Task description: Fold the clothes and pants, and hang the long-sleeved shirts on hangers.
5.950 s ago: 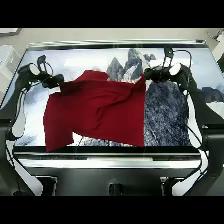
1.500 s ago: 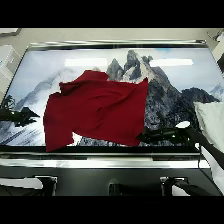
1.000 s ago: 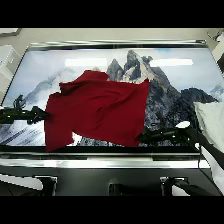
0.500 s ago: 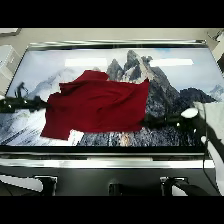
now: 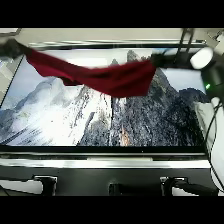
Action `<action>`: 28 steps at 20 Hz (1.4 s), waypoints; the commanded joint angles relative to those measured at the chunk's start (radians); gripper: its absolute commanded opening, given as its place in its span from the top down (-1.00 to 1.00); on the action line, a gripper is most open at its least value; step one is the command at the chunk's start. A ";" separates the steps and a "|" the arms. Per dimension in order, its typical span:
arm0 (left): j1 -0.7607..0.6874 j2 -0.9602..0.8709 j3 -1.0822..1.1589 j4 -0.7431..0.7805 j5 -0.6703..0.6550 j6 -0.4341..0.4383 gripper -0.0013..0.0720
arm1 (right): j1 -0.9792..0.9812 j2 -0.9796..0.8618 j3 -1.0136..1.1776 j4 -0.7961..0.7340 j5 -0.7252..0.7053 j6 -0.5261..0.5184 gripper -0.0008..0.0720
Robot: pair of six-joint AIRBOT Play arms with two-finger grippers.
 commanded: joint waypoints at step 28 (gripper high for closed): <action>-0.024 -0.072 -0.336 0.260 0.209 -0.021 0.93 | 0.011 -0.293 0.166 -0.077 0.227 0.079 0.90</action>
